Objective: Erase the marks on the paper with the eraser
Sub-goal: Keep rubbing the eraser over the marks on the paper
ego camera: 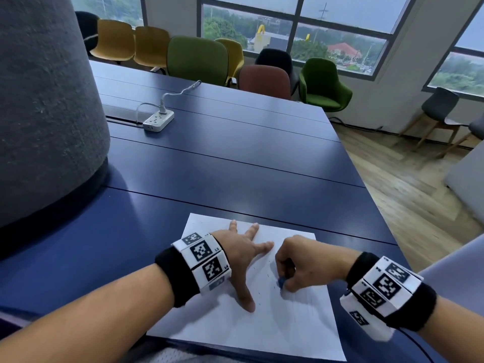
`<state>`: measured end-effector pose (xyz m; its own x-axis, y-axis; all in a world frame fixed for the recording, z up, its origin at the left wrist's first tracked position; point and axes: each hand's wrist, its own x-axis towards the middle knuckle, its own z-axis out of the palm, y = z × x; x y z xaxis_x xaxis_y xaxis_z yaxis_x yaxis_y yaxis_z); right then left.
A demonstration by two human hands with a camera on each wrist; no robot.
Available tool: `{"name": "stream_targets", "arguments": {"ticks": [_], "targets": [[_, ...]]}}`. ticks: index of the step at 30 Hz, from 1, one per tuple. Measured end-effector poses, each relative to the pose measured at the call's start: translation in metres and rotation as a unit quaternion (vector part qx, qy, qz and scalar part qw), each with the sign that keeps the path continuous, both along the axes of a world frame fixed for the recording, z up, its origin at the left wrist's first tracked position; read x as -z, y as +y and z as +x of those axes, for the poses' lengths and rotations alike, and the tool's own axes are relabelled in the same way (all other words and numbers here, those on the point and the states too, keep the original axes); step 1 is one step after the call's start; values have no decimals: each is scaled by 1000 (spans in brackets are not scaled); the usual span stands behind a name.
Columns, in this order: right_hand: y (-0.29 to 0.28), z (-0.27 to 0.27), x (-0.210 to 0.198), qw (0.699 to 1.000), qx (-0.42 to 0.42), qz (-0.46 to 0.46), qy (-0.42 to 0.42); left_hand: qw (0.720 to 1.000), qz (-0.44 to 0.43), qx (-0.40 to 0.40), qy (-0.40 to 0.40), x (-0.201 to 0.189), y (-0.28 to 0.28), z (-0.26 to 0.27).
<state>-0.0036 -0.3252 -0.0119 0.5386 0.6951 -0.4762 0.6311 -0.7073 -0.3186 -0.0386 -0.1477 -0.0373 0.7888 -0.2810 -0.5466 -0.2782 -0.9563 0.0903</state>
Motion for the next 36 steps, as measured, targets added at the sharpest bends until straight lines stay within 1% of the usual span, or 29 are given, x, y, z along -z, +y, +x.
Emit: {"name": "stream_targets", "arguments": {"ticks": [2,3,4,7,8,9,12,13,14,15,17,19,21,24,25,26,27,30,31,33,35,36], "targets": [[3,-12,-2,997,-37,-22,64,1000,-2,-2,1,2,-1,-2],[5,-14,-3,995,-49,-30,83,1000,-2,-3,2,3,-1,-3],[7,-12,-4,995,-50,-32,78,1000,-2,-2,2,3,-2,-3],[6,7,-5,1000,-7,-15,0,1000,1,1,-8,4,-1,-2],[5,9,-4,1000,1,-8,-13,1000,2,2,-12,4,-1,-2],[6,6,-2,1000,-5,-6,-4,1000,4,3,-15,4,-1,-2],[12,-15,3,994,-63,-17,90,1000,14,7,-18,3,-2,-3],[14,-16,2,992,-75,-22,101,1000,16,8,-21,2,-2,-3],[16,-12,0,993,-74,-23,88,999,15,10,-26,2,-1,-4],[17,-2,-1,996,-59,-18,57,999,11,12,-32,2,-1,-4],[14,22,-3,1000,-7,2,-14,999,-2,13,-45,3,0,-5],[10,37,0,997,37,23,-61,999,-2,12,-49,4,1,-6],[7,34,2,997,43,27,-51,999,-1,11,-50,3,0,-6],[7,17,0,999,-10,-25,27,999,-1,9,-50,3,-1,-6],[7,18,-3,998,-16,-40,46,999,2,9,-49,2,-1,-6],[7,22,-4,998,-11,-40,46,999,4,11,-47,2,-1,-6],[8,31,-4,999,3,-30,29,999,5,11,-46,2,-1,-6],[9,53,-2,996,70,26,-58,999,10,11,-40,2,-1,-6],[8,54,0,994,82,37,-68,999,12,12,-39,1,-1,-6],[6,47,1,997,67,31,-35,999,12,11,-38,1,-2,-6],[5,37,0,999,27,-16,39,999,14,9,-41,2,-3,-7],[5,36,-1,997,15,-39,62,999,17,8,-42,2,-3,-7]]}}
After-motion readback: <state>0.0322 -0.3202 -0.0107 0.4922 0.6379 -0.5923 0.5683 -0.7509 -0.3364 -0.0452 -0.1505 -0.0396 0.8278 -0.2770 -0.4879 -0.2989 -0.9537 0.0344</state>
